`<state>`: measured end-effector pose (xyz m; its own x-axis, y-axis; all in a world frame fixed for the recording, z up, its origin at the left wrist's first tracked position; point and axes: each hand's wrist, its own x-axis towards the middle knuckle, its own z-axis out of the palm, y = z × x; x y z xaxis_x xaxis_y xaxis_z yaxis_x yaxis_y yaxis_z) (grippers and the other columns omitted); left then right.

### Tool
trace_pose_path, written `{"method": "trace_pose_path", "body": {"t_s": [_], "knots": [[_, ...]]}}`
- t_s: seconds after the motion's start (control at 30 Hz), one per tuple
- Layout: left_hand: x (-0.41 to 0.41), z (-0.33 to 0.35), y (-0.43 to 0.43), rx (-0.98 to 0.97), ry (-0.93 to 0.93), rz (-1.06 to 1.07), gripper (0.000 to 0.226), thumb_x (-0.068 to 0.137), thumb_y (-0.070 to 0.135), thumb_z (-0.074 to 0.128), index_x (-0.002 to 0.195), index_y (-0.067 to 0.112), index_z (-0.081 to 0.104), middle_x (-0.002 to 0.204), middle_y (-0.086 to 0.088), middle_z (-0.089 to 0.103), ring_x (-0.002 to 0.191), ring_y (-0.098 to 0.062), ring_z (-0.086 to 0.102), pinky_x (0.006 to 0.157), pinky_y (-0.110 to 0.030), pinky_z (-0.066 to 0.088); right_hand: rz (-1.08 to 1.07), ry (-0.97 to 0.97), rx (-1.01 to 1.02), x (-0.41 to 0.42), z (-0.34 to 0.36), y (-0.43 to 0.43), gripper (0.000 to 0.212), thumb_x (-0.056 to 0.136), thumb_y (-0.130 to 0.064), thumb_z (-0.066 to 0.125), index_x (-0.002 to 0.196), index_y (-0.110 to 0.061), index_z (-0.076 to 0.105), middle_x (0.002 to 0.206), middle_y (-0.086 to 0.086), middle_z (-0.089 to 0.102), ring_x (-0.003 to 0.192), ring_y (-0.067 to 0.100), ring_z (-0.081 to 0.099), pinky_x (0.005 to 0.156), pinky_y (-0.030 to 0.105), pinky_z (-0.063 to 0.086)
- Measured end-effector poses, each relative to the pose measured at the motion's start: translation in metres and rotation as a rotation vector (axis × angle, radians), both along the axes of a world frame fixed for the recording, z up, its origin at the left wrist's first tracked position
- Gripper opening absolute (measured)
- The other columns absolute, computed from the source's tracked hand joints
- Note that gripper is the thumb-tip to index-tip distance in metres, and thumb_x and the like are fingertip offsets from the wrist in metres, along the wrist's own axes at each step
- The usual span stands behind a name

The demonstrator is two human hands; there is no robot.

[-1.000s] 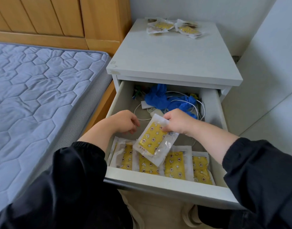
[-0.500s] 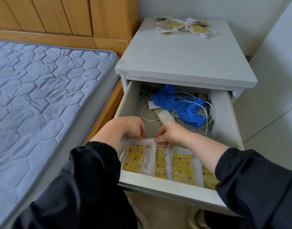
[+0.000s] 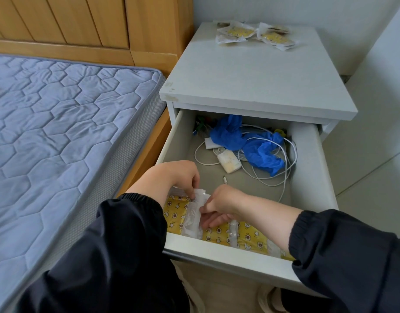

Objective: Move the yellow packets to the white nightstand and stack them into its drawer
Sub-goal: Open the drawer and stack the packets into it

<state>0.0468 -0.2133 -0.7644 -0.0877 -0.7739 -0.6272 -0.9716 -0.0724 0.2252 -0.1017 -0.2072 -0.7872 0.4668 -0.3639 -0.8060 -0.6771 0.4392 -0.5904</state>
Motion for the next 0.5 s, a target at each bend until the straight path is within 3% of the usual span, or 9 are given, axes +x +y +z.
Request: {"method": "trace_pose_path", "body": {"t_s": [0.2,0.27,0.33,0.37,0.43,0.5], "knots": [[-0.004,-0.002,-0.001,0.027,-0.041,-0.011,0.020,0.080,0.022,0.076,0.095,0.010,0.071,0.082,0.003,0.060,0.081,-0.015,0.055,0.070,-0.025,0.043,0.101,0.050,-0.042,0.008,0.000,0.012,0.021,0.095,-0.005,0.055,0.101,0.015,0.059,0.050,0.010,0.064,0.045,0.015,0.065,0.051,0.022,0.057],[-0.003,-0.004,0.000,0.039,-0.056,-0.007,0.019,0.081,0.023,0.075,0.096,0.013,0.070,0.082,0.005,0.060,0.084,-0.016,0.056,0.074,-0.026,0.046,0.155,0.103,-0.154,0.010,0.003,0.012,0.024,0.094,-0.009,0.056,0.096,0.014,0.063,0.049,0.008,0.063,0.041,0.014,0.063,0.048,0.022,0.055],[-0.003,-0.007,0.001,0.031,-0.059,-0.003,0.019,0.080,0.023,0.076,0.097,0.017,0.069,0.088,0.005,0.061,0.088,-0.017,0.058,0.080,-0.029,0.050,0.273,0.163,-0.406,0.005,0.006,0.005,0.024,0.094,-0.015,0.057,0.087,0.006,0.067,0.049,0.005,0.062,0.039,0.012,0.059,0.046,0.019,0.052],[-0.002,-0.007,0.001,0.025,-0.053,0.001,0.021,0.079,0.023,0.076,0.098,0.018,0.069,0.091,0.005,0.062,0.090,-0.017,0.058,0.083,-0.030,0.051,0.317,0.185,-0.575,0.002,0.007,-0.001,0.023,0.092,-0.017,0.058,0.084,0.001,0.069,0.053,0.003,0.064,0.043,0.012,0.060,0.048,0.019,0.051],[-0.002,-0.006,0.001,0.021,-0.032,0.006,0.026,0.078,0.022,0.077,0.102,0.019,0.067,0.096,0.005,0.062,0.093,-0.016,0.058,0.087,-0.031,0.051,0.344,0.218,-0.865,-0.008,0.010,-0.013,0.015,0.086,-0.022,0.064,0.091,-0.010,0.072,0.077,0.002,0.069,0.070,0.016,0.067,0.065,0.026,0.054],[-0.004,-0.005,0.000,0.015,-0.012,-0.006,0.034,0.079,0.022,0.077,0.111,0.019,0.066,0.098,0.006,0.058,0.093,-0.015,0.055,0.086,-0.029,0.049,0.407,0.272,-0.960,-0.017,0.010,-0.018,0.029,0.081,-0.031,0.071,0.108,-0.018,0.068,0.105,-0.001,0.066,0.098,0.019,0.063,0.080,0.031,0.051]]}}
